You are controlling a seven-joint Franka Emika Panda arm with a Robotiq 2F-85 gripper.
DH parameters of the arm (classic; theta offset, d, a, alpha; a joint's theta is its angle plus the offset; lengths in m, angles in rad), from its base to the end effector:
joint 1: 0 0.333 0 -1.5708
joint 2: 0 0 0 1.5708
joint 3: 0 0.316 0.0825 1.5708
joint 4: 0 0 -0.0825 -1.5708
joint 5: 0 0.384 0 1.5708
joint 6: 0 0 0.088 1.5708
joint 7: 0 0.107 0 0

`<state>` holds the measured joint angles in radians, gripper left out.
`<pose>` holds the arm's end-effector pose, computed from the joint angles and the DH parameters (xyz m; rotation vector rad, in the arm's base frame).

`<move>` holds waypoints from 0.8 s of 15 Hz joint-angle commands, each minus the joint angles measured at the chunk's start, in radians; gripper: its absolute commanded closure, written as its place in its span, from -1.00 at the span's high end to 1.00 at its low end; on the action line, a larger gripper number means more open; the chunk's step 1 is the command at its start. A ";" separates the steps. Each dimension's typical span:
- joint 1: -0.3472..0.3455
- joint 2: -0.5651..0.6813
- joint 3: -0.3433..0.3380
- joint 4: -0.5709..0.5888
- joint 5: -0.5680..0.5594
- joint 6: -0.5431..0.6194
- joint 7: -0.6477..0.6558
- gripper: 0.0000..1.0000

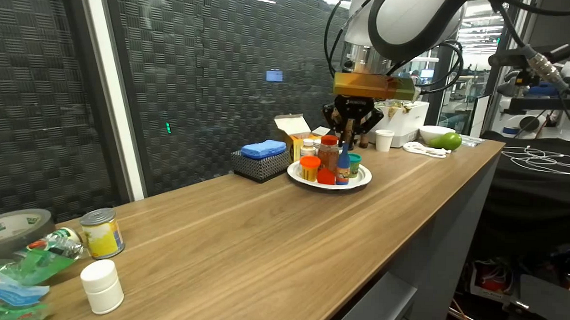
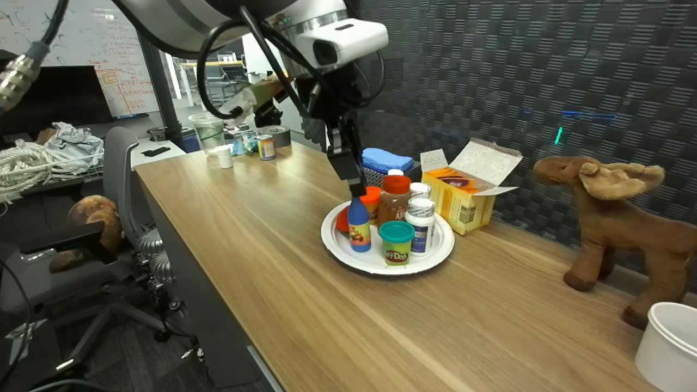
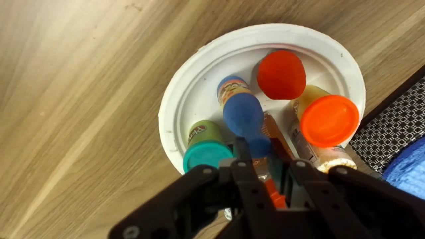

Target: Put all the objects surrounding the plate on to the plate.

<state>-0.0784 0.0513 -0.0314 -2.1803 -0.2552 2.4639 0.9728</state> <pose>0.5593 -0.0612 0.3899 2.7362 -1.3246 0.4384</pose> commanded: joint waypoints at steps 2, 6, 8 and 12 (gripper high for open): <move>0.015 -0.015 -0.021 0.001 -0.020 -0.001 0.011 0.06; 0.005 -0.076 -0.033 -0.032 0.011 -0.005 -0.007 0.68; 0.001 -0.119 -0.035 -0.047 0.064 -0.024 -0.072 0.98; 0.009 -0.216 -0.027 -0.087 0.197 -0.082 -0.224 1.00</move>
<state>-0.0790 -0.0611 -0.0617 -2.2175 -0.1599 2.4320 0.8504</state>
